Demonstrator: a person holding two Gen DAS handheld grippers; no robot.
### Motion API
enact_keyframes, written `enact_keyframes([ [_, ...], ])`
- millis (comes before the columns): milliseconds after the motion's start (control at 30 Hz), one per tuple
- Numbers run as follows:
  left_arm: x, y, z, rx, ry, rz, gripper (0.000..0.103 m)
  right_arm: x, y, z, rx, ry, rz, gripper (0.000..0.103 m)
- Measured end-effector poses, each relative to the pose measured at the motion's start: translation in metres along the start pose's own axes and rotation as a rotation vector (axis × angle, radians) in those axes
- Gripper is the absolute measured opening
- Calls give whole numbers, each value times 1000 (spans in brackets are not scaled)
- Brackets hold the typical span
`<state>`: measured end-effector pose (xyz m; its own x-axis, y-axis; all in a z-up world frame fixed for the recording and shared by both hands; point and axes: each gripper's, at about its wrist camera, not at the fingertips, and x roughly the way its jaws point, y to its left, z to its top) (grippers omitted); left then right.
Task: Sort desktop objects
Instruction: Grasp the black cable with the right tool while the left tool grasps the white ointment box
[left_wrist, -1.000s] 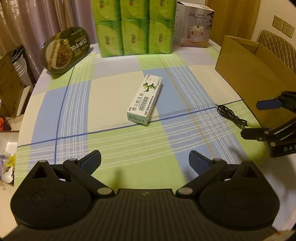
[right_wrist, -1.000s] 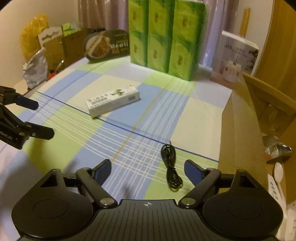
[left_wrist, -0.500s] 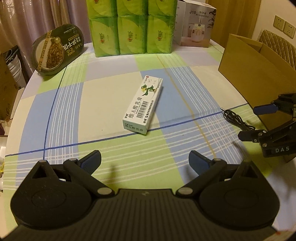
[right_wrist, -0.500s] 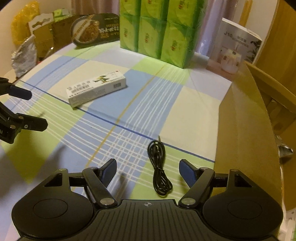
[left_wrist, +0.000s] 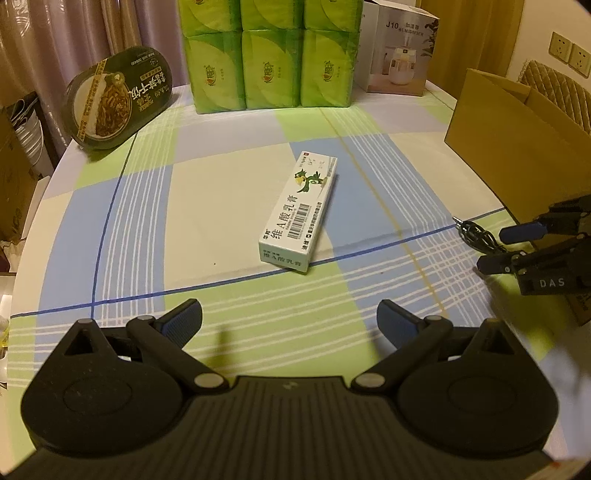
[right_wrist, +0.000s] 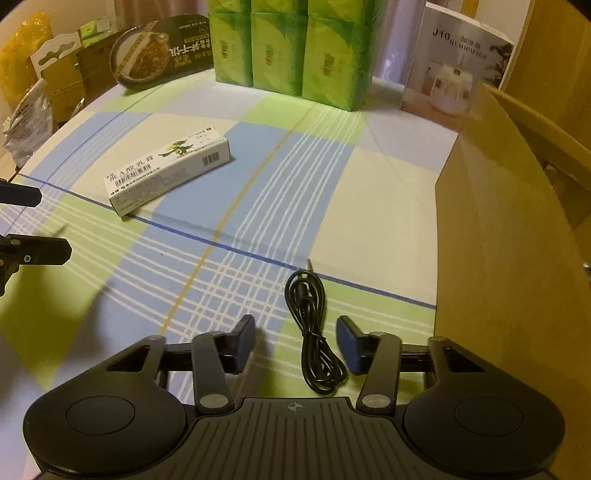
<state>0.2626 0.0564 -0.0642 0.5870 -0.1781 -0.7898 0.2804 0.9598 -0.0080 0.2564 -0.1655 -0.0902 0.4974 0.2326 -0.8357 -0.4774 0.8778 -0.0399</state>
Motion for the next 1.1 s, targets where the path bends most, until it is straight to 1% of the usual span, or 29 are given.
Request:
enact_keyframes([
  [133,1,0,0,-1,-9,-6,99,5,-1,-2,16,1,18,34],
  [167,1,1,1,-1,-16,-11,99,5,-1,-2,20,-2,23,30],
  [200,1,1,2,-1,-23,-17,99,5,0,-1,21,-6,27,18],
  [233,1,1,4,0,-27,-19,99,6,1,0,20,-9,30,12],
  [333,4,1,11,14,-30,-13,98,6,6,2,9,-16,40,12],
  [433,7,1,21,33,-41,-8,94,5,10,3,17,-31,60,11],
  [467,9,0,25,38,-47,-10,92,5,12,4,21,-38,67,11],
  [633,26,-1,46,61,-59,-48,89,3,17,8,47,-58,80,11],
  [700,35,-3,52,80,-50,-52,84,2,17,10,58,-64,81,11],
  [800,52,-8,57,121,-17,-37,75,1,17,12,73,-67,86,11],
  [833,57,-9,57,131,-5,-33,68,1,17,12,74,-67,87,11],
  [867,61,-10,57,135,6,-30,57,0,18,11,76,-66,87,11],
  [900,65,-11,56,133,16,-26,42,0,18,11,76,-64,87,11],
  [933,67,-12,55,129,28,-22,36,-1,18,10,77,-63,87,11],
  [1000,65,-14,51,119,33,-21,33,-2,18,7,81,-59,86,11],
  [1100,53,-21,40,105,52,-15,33,-7,19,1,96,-55,91,11],
])
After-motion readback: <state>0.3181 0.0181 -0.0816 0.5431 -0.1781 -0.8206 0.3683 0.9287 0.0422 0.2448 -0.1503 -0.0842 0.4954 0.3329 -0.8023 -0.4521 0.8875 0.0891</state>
